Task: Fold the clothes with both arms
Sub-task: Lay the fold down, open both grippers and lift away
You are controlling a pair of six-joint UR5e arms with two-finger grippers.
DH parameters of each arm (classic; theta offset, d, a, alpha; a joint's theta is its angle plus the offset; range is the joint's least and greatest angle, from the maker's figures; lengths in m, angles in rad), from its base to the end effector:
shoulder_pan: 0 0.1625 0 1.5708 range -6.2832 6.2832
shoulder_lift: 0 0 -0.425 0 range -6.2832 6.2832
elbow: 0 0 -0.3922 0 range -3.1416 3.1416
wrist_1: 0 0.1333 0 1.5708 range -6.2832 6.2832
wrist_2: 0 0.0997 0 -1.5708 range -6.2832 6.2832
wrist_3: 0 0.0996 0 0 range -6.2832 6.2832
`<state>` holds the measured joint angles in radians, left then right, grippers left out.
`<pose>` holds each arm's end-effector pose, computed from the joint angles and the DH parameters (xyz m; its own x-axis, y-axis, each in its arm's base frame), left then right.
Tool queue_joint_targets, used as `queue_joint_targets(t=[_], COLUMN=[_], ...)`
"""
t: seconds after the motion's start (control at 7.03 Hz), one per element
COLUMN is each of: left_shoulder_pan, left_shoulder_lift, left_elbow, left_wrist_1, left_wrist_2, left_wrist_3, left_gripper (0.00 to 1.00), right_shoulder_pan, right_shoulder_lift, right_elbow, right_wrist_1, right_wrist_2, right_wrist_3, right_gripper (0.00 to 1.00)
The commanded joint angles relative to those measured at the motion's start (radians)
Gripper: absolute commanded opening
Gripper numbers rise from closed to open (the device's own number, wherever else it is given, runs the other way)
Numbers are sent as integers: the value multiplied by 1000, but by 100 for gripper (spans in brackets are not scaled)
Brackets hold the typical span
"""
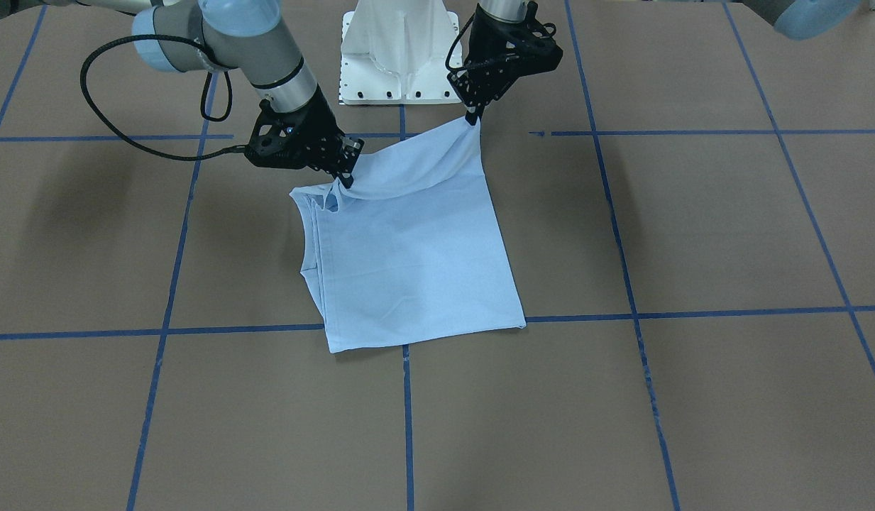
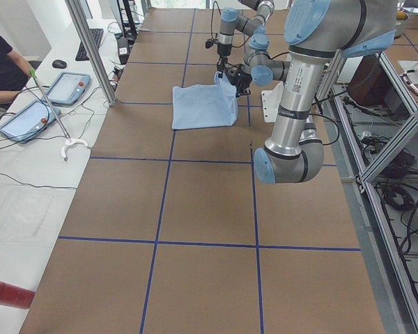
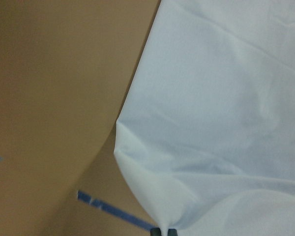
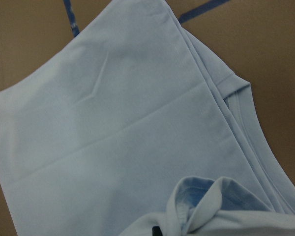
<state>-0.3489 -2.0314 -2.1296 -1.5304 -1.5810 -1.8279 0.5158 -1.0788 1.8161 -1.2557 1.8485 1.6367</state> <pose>0.4553 -0.3064 0.1819 0.4221 -0.4241 -0.8012 0.4562 0.8631 -0.2165 -0.4903 -0.3998 0.2343 0.4125 0.3067 0.8578 -0.2950 0.9359 -0.1927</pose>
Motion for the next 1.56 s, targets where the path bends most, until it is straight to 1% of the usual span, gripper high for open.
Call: queue_joint_targets(t=[0.0,0.28,0.43,0.57,0.71,0.85,1.0,1.14,1.28,1.42], left_shoulder_pan=[-68,-123,-155,-194,-232,-269,-284,-318,-332,-353], left_shoulder_lift=[-15,-18,-30,-68,-120,-151,-168,-168,-168,-167], left_elbow=[127,202,258,325,427,523,590,594,594,593], left_wrist_1=[-109,-192,-238,-273,-342,-378,-408,-410,-409,-406], left_wrist_2=[1,-1,-1,-1,1,1,3,1,-1,-10], left_wrist_3=[24,25,56,99,99,105,161,194,220,257], left_gripper=[0,0,0,0,4,69,100,100,100,100], right_shoulder_pan=[62,99,125,153,171,202,223,243,289,320], right_shoulder_lift=[101,153,186,233,288,334,415,434,433,430], right_elbow=[-182,-266,-320,-383,-456,-533,-646,-685,-699,-693], right_wrist_1=[58,58,56,53,58,58,58,59,58,56], right_wrist_2=[1,20,47,61,66,95,107,112,194,259], right_wrist_3=[2,3,3,5,5,-3,-11,-18,-34,-31], right_gripper=[0,0,0,0,0,45,99,100,100,100])
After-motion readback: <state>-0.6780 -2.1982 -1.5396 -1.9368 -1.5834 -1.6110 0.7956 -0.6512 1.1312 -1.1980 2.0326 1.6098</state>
